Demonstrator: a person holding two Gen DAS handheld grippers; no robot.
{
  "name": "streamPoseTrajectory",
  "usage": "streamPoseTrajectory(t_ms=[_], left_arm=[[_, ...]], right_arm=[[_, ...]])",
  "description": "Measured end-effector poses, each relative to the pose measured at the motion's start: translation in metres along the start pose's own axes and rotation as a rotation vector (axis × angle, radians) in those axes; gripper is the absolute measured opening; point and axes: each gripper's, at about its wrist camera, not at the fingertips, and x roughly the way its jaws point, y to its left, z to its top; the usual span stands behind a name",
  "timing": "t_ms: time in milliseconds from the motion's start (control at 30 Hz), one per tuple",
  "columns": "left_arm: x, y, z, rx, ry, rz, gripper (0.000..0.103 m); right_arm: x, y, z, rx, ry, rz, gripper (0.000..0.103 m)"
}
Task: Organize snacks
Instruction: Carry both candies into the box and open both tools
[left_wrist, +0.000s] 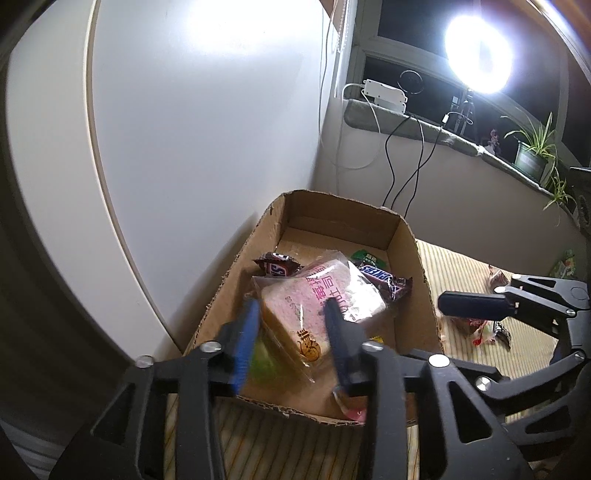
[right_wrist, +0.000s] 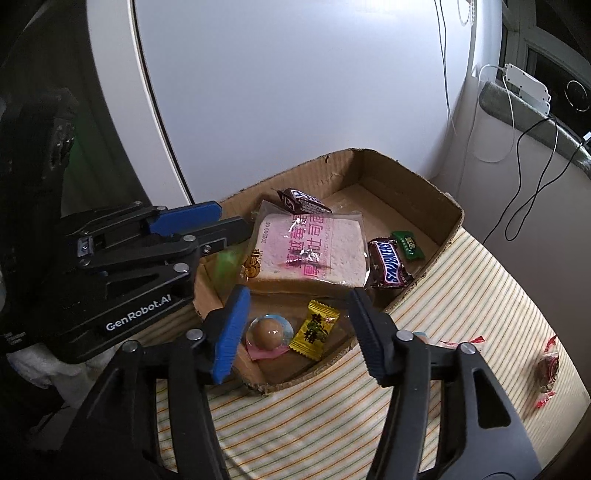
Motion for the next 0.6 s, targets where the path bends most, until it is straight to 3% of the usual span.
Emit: streamPoseTrajectory(t_ms=[100,233,600], left_arm=[[-0.003,-0.003,0.002,0.012,-0.008,0.003,0.058],[-0.006,-0.006,0.003,0.012,-0.012,-0.007,0.067],[-0.018,-0.021,0.002,0.023,-0.026,-0.025,0.068]], right_arm=[[-0.006,-0.002,-0.002,0.001,-0.013,-0.002,0.074],[-0.013,-0.008,-0.006,0.009,-0.019,-0.021,0.086],[-0.036,-0.038,-0.029,0.067,-0.007,-0.075,0.089]])
